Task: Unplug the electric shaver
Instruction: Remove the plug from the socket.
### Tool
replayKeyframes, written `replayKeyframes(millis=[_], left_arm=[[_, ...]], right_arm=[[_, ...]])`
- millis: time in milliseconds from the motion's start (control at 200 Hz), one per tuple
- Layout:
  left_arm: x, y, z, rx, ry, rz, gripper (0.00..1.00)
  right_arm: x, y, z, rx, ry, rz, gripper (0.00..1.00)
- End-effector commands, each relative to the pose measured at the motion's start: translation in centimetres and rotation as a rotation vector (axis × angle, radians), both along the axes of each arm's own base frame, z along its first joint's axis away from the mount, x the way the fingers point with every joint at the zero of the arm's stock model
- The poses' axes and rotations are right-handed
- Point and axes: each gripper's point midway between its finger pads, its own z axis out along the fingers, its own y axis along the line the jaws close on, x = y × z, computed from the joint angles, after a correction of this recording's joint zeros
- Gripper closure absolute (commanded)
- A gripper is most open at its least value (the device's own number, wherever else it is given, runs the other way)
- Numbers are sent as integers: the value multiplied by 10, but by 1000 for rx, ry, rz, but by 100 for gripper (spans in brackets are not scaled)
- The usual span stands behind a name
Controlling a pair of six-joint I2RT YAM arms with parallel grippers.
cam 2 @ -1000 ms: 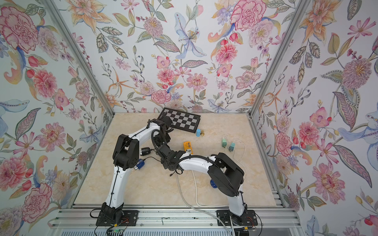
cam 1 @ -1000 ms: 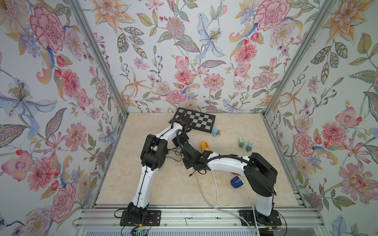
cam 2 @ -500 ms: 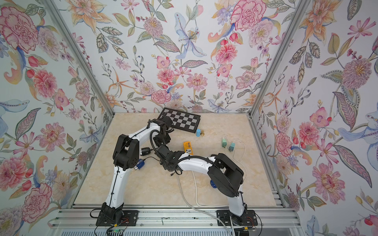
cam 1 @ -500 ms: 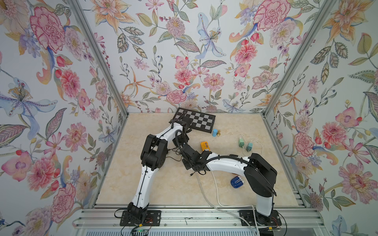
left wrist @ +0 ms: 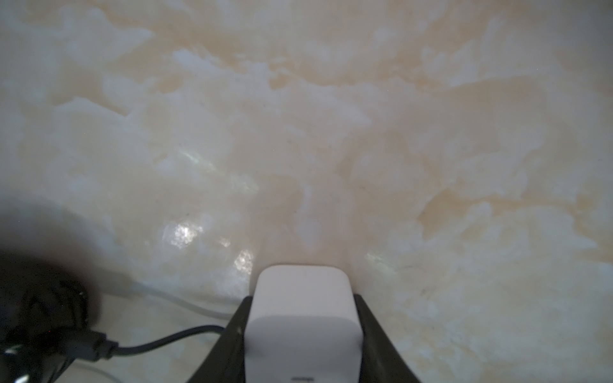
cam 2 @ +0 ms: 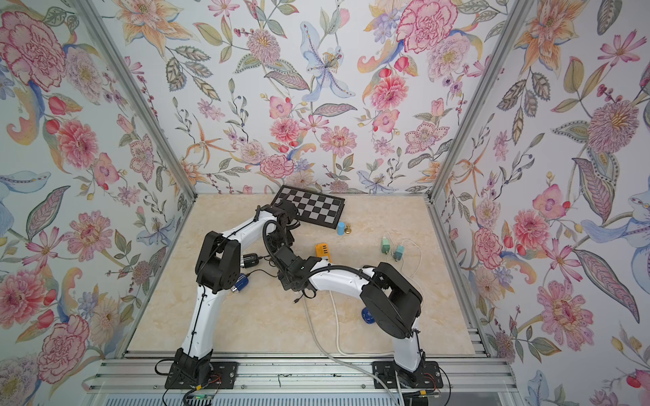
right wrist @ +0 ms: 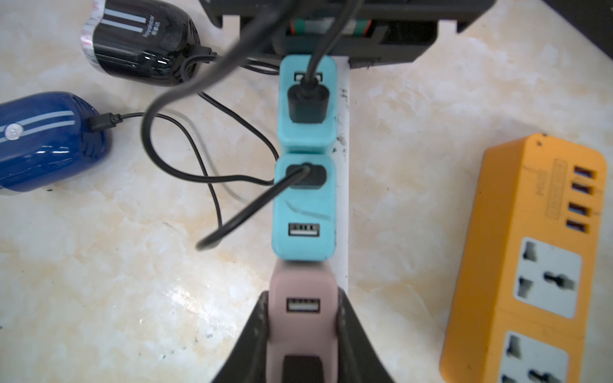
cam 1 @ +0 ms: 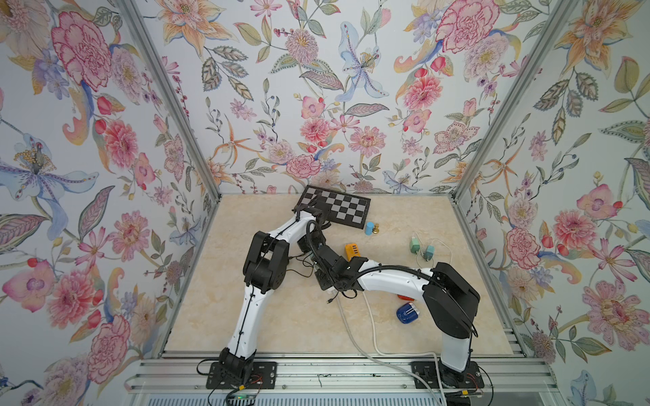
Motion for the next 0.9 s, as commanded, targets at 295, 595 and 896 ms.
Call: replayKeyframes(millis=[295, 595, 896], left_arm=[[-15, 2, -26, 90, 50, -25, 71], [-13, -2, -25, 99, 42, -31, 71], [-18, 2, -32, 119, 60, -41, 71]], right_arm=[[2, 18, 42, 136, -37, 20, 90], [-18, 48, 45, 172, -28, 97, 90], [-4, 27, 59, 129, -113, 55, 93]])
